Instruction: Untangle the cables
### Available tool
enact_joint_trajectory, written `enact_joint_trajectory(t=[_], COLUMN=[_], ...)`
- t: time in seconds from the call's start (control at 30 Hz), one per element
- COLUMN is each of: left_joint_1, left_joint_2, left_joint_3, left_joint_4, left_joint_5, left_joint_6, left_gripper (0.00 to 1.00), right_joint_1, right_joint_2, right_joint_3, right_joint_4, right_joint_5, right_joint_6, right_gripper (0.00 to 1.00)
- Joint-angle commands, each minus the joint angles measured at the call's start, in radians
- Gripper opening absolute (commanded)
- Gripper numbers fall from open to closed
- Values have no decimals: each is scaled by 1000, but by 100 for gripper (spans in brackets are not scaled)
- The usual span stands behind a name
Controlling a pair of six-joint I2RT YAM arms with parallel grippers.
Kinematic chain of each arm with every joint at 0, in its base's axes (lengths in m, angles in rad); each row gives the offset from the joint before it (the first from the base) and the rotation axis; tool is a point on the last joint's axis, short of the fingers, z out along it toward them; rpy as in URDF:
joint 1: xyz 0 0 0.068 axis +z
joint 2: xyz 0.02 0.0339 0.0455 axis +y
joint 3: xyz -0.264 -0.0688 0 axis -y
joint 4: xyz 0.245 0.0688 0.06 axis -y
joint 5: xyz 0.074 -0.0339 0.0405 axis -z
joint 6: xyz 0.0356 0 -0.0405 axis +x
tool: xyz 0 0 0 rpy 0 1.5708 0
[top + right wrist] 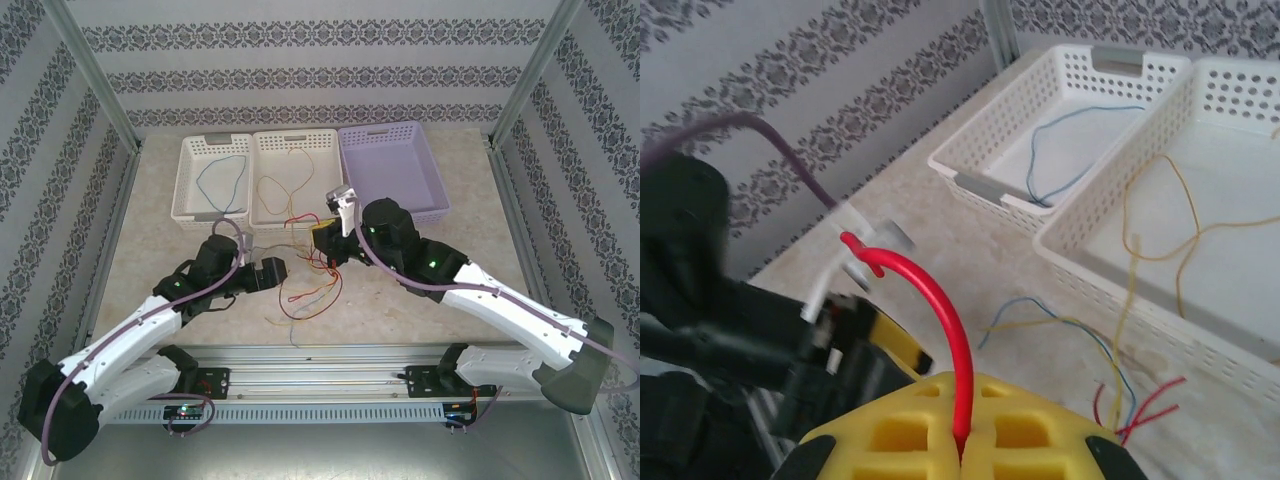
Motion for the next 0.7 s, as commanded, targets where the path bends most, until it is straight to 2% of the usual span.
enact_joint_trajectory(t=[0.0, 0.23, 0.47, 0.67], left_joint_1=[-40, -99, -142, -180], left_joint_2=[31, 94, 140, 175], left_joint_3=[-25, -86, -149, -138], left_joint_4=[196, 525, 824, 907], left_joint_5=[61, 148, 206, 237], left_joint_6=[-67, -177, -266, -267], left_gripper=[98, 99, 100, 100], right_joint_1=[-13, -39, -131, -201], right_joint_2=[-17, -2, 20, 62], right_joint_3=[44, 62, 61, 85], right_joint_4=[-11, -8, 8, 18], right_joint_5=[-48, -58, -128, -220], right_joint_6=[22, 23, 45, 79], right_gripper=[0, 0, 0, 0])
